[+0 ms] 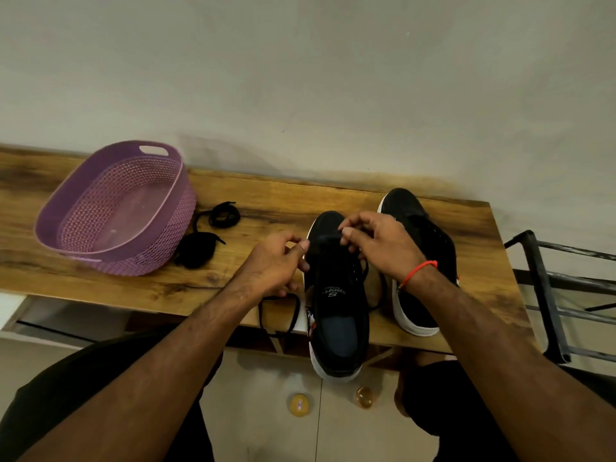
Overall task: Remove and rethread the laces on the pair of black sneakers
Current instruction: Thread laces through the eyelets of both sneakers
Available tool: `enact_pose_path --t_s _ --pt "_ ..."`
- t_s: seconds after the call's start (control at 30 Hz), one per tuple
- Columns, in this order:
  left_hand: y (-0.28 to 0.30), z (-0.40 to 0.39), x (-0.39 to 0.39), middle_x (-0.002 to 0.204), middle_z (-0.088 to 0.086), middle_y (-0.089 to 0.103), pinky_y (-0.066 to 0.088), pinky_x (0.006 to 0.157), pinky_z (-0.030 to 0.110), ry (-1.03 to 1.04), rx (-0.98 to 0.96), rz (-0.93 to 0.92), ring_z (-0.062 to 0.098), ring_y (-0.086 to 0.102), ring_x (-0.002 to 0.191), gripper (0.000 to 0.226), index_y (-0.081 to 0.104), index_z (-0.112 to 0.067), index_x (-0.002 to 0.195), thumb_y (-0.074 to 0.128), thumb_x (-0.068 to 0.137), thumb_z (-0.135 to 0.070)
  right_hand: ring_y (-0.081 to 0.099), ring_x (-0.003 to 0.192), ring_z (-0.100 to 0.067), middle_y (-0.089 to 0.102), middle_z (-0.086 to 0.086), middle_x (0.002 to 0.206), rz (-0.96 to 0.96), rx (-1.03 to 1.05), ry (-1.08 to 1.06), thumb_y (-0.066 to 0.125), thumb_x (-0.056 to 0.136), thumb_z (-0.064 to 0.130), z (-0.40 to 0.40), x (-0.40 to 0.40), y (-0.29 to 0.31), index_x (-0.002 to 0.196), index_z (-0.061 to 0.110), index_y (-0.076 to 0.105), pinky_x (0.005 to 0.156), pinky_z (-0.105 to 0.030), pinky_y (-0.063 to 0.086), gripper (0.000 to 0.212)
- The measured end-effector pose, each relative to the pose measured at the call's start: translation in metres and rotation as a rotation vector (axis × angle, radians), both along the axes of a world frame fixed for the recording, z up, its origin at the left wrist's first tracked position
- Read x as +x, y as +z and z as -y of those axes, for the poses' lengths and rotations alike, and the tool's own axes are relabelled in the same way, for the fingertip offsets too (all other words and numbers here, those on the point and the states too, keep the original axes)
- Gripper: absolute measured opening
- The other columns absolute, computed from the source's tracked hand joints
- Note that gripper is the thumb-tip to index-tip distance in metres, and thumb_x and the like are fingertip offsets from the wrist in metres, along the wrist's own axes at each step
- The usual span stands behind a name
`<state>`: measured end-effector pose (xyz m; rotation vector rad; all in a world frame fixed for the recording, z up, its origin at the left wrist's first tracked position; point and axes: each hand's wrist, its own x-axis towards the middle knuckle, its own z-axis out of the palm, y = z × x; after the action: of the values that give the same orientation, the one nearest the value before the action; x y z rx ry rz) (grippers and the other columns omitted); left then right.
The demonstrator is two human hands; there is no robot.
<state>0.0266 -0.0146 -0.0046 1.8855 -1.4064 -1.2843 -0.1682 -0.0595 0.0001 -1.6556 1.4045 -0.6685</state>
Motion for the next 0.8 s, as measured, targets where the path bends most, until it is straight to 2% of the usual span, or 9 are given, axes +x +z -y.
enact_pose_path --t_s 0.1,0.17,0.23,0.33,0.43,0.57,0.63,0.7,0.8 --pt "-0.012 0.004 0.002 0.116 -0.004 0.059 0.057 0.079 0.034 -0.219 -0.068 0.351 0.011 0.061 0.097 0.02 0.062 -0.037 0.118 0.058 0.099 -0.042 0.063 0.068 -0.008 0.07 0.002 0.079 0.109 0.008 -0.092 0.056 0.1 0.013 0.005 -0.009 0.005 0.093 0.024 0.065 0.061 -0.023 0.049 0.016" --pt "-0.012 0.005 0.003 0.118 -0.004 0.05 0.052 0.086 0.033 -0.248 -0.02 0.378 0.013 0.057 0.104 0.005 0.064 -0.035 0.1 0.063 0.096 -0.039 0.064 0.068 -0.012 0.07 0.0 0.079 0.176 0.011 -0.118 0.056 0.1 0.013 0.007 -0.014 0.011 0.094 0.022 0.065 0.06 -0.025 0.05 0.014" --pt "-0.005 0.006 0.004 0.112 -0.004 0.057 0.049 0.084 0.03 -0.249 0.002 0.302 0.014 0.058 0.104 0.01 0.065 -0.029 0.092 0.059 0.099 -0.035 0.063 0.067 -0.012 0.069 -0.002 0.079 0.229 0.005 -0.138 0.056 0.1 0.012 0.008 -0.018 0.017 0.094 0.02 0.065 0.058 -0.025 0.05 0.014" --pt "0.015 0.007 0.01 0.088 -0.003 0.071 0.05 0.076 0.027 -0.144 0.041 0.06 0.009 0.065 0.084 0.015 0.065 -0.018 0.104 0.052 0.104 -0.026 0.063 0.065 -0.012 0.069 -0.001 0.079 0.277 0.009 -0.157 0.057 0.1 0.011 0.008 -0.021 0.023 0.092 0.02 0.066 0.057 -0.023 0.05 0.015" --pt "0.041 0.004 0.019 0.071 -0.001 0.068 0.053 0.073 0.022 -0.067 -0.026 -0.137 0.01 0.065 0.069 0.013 0.062 -0.02 0.114 0.057 0.102 -0.017 0.063 0.071 -0.012 0.069 -0.003 0.086 0.326 0.007 -0.168 0.06 0.098 0.011 0.001 -0.021 0.034 0.092 0.021 0.069 0.061 -0.025 0.052 0.014" --pt "0.093 -0.007 0.021 0.082 0.003 0.069 0.048 0.061 0.01 -0.02 -0.197 -0.24 0.009 0.066 0.073 0.017 0.069 -0.013 0.112 0.055 0.103 -0.012 0.064 0.078 -0.017 0.067 -0.009 0.092 0.449 -0.078 -0.196 0.063 0.096 0.008 -0.01 -0.024 0.078 0.094 0.015 0.072 0.07 -0.035 0.06 0.012" --pt "0.122 -0.013 0.022 0.084 0.001 0.071 0.052 0.07 0.02 0.0 -0.243 -0.314 0.009 0.068 0.075 0.019 0.072 -0.014 0.109 0.054 0.103 -0.014 0.065 0.079 -0.022 0.066 -0.008 0.087 0.526 -0.148 -0.192 0.062 0.096 0.008 -0.017 -0.025 0.111 0.097 0.013 0.072 0.075 -0.044 0.061 0.011" --pt "0.151 -0.015 0.024 0.089 -0.001 0.075 0.051 0.081 0.033 0.012 -0.262 -0.4 0.015 0.071 0.081 0.022 0.073 -0.015 0.111 0.052 0.104 -0.016 0.067 0.08 -0.025 0.07 -0.007 0.086 0.563 -0.228 -0.178 0.06 0.097 0.009 -0.022 -0.026 0.147 0.1 0.013 0.071 0.077 -0.045 0.061 0.011" --pt "0.202 -0.021 0.025 0.101 0.001 0.076 0.053 0.084 0.037 0.012 -0.276 -0.581 0.02 0.073 0.09 0.032 0.072 -0.013 0.117 0.044 0.102 -0.008 0.068 0.08 -0.027 0.074 -0.008 0.09 0.611 -0.355 -0.16 0.06 0.098 0.011 -0.03 -0.027 0.206 0.104 0.012 0.068 0.077 -0.043 0.061 0.009"
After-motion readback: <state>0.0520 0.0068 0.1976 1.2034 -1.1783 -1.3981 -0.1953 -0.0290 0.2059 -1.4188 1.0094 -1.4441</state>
